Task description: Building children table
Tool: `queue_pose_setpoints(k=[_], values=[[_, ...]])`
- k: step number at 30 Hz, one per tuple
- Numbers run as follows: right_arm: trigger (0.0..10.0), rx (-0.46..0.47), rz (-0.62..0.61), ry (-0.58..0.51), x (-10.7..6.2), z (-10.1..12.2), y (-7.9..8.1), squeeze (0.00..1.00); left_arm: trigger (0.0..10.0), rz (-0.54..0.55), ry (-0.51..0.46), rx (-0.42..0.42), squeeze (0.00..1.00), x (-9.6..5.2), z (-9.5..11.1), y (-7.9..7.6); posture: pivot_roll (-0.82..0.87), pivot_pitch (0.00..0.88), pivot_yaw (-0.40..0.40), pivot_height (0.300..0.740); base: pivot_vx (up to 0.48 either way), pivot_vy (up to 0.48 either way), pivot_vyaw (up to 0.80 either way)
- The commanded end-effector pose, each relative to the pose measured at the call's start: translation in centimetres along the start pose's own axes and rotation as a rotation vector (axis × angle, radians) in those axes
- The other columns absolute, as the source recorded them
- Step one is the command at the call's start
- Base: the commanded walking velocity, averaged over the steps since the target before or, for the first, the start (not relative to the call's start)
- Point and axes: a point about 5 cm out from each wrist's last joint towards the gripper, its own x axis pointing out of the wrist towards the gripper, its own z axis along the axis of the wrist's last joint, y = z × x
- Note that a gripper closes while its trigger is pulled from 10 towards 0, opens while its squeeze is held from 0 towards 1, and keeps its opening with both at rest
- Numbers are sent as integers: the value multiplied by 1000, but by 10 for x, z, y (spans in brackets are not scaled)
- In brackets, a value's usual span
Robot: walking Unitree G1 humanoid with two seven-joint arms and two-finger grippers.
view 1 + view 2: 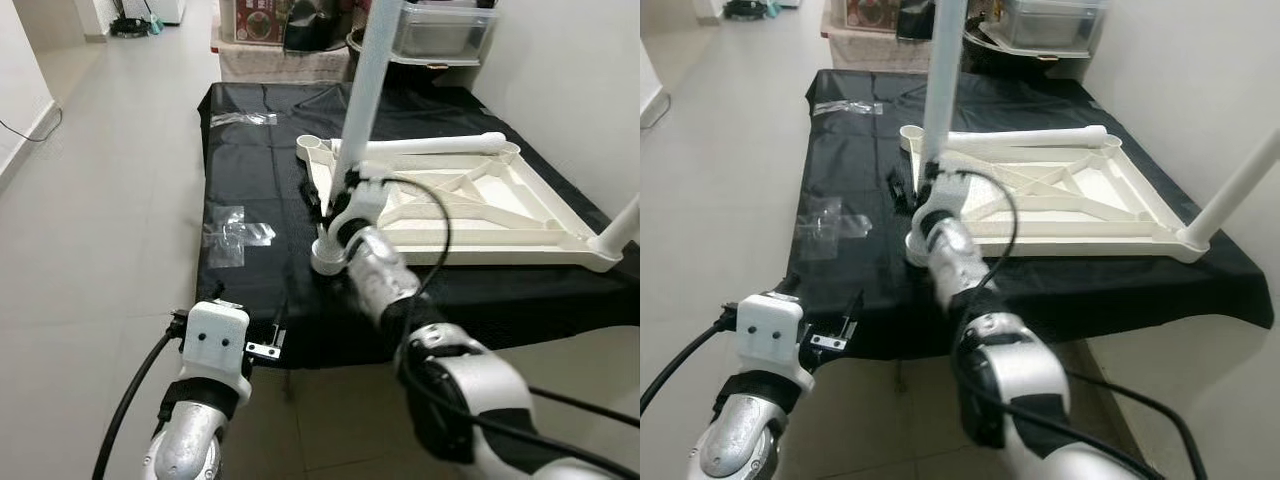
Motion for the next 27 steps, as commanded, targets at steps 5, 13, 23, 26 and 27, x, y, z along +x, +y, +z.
queue_pose_setpoints(k=[5, 13, 23, 26, 27], values=[[10000, 67, 673, 290, -22, -20, 15, 0, 10000, -11, 9, 16, 0, 0, -2, -2, 66, 88, -95, 740, 0, 0, 0], [10000, 43, 967, 441, -28, -28, 36, 0, 10000, -9, 8, 20, 0, 0, -1, -2, 77, 100, -98, 740, 0, 0, 0], [0, -75, 900, 428, -20, -31, 43, 0, 10000, -2, 13, 23, 0, -1, -2, 0, 82, 106, -103, 740, 0, 0, 0], [0, -177, 542, 313, -4, -25, 34, 0, 10000, -3, 15, 24, 0, -1, -3, 0, 74, 105, -101, 740, 0, 0, 0], [0, -177, 542, 313, -4, -25, 34, 0, 10000, -3, 15, 24, 0, -1, -3, 0, 74, 105, -101, 740, 0, 0, 0]])
